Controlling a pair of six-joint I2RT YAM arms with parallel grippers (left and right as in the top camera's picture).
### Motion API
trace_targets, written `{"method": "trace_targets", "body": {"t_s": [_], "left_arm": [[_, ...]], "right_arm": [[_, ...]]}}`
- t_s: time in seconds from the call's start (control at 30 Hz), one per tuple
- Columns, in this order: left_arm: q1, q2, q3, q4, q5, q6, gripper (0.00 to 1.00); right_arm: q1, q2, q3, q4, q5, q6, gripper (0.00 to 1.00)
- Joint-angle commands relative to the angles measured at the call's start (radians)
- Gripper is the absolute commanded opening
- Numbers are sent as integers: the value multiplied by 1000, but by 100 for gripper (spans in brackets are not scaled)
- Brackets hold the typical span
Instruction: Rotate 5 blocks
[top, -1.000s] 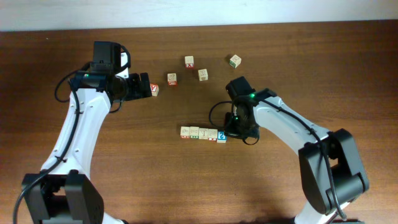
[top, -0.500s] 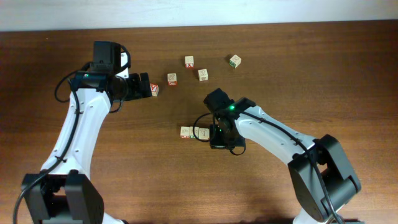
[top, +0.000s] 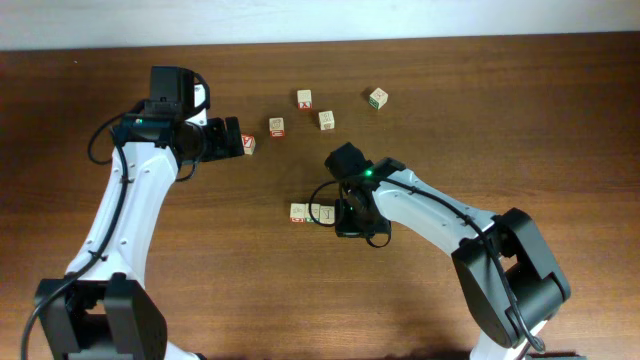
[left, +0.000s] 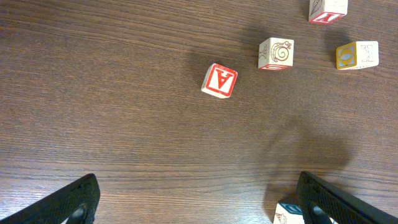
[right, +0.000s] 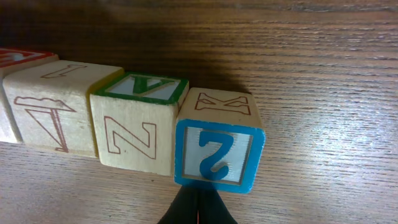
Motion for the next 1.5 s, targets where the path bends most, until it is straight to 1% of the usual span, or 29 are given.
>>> {"method": "trace_targets", "body": {"t_s": [0.0,0.87,0.93,1.1,1.27,1.3,1.37,1.47], "left_arm": [[3,-18,12,1,-6,16,99],[3,-18,12,1,-6,16,99],[3,-18,12,2,-7,16,99],[3,-18,12,1,-6,16,99],[3,-18,12,1,-6,16,99],[3,-18,12,1,-6,16,99],[3,-18,12,1,-6,16,99],[3,-18,12,1,-6,16,99]], "right_arm": [[-2,9,12,4,20,5,4],[-2,11,12,18,26,5,4],[-2,9,14,13,3,-15,4],[-8,-98,90,-63,9,-48,4],[-105,-254,160,-96,-27,-142,4],[-144,-283,160,-90,-77,-181,4],[-250,-311,160,-92,-280,-329,7],[-325,-294,159,-123,-350,-404,7]]}}
